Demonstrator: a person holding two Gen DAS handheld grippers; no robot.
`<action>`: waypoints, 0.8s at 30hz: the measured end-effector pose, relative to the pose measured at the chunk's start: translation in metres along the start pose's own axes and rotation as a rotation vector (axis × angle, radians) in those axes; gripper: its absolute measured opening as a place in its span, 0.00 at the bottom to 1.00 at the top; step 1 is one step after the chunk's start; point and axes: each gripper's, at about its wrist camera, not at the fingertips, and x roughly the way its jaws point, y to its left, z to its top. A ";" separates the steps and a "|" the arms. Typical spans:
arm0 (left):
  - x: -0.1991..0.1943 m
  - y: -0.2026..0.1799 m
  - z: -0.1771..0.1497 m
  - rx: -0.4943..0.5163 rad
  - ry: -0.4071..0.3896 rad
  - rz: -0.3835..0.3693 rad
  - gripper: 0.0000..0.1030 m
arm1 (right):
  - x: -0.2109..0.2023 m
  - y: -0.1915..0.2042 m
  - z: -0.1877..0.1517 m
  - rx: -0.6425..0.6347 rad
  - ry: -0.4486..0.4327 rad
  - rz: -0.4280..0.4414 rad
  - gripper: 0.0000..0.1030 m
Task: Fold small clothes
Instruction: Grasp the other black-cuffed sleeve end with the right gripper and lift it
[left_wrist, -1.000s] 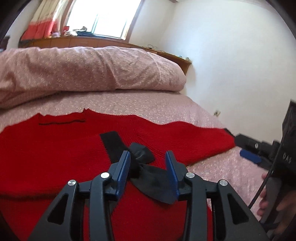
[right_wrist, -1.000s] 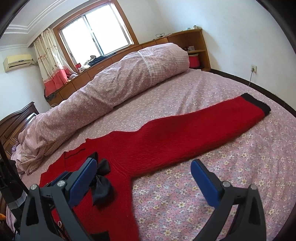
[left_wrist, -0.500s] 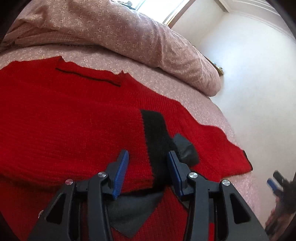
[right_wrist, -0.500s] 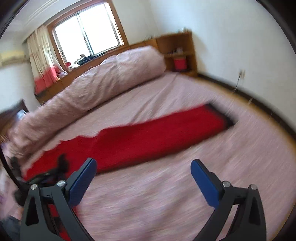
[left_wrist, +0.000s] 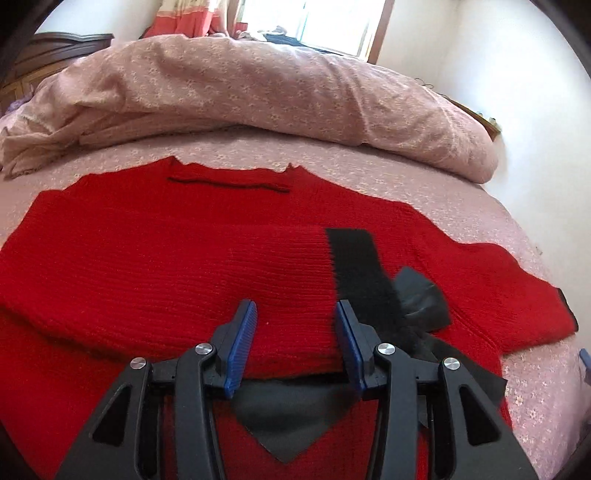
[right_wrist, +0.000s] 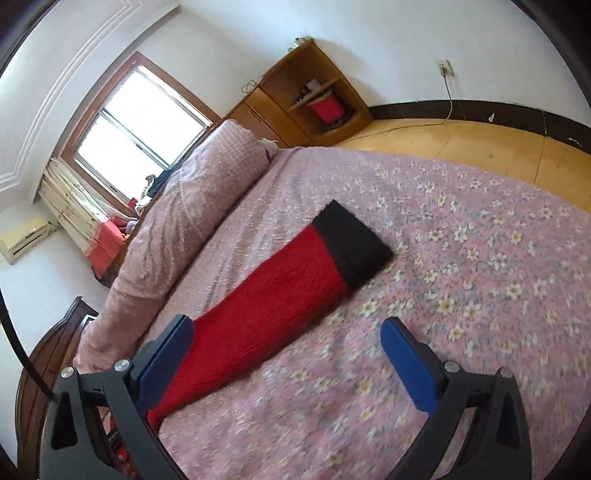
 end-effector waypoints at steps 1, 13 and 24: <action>0.002 0.002 0.000 -0.007 0.009 -0.005 0.38 | 0.004 -0.003 0.001 0.004 -0.001 -0.010 1.00; 0.004 0.001 0.000 0.000 0.017 0.000 0.39 | 0.047 -0.013 0.013 0.046 -0.051 0.007 1.00; 0.005 0.004 -0.001 -0.016 0.018 -0.022 0.40 | 0.063 -0.010 0.024 0.079 -0.010 0.039 0.98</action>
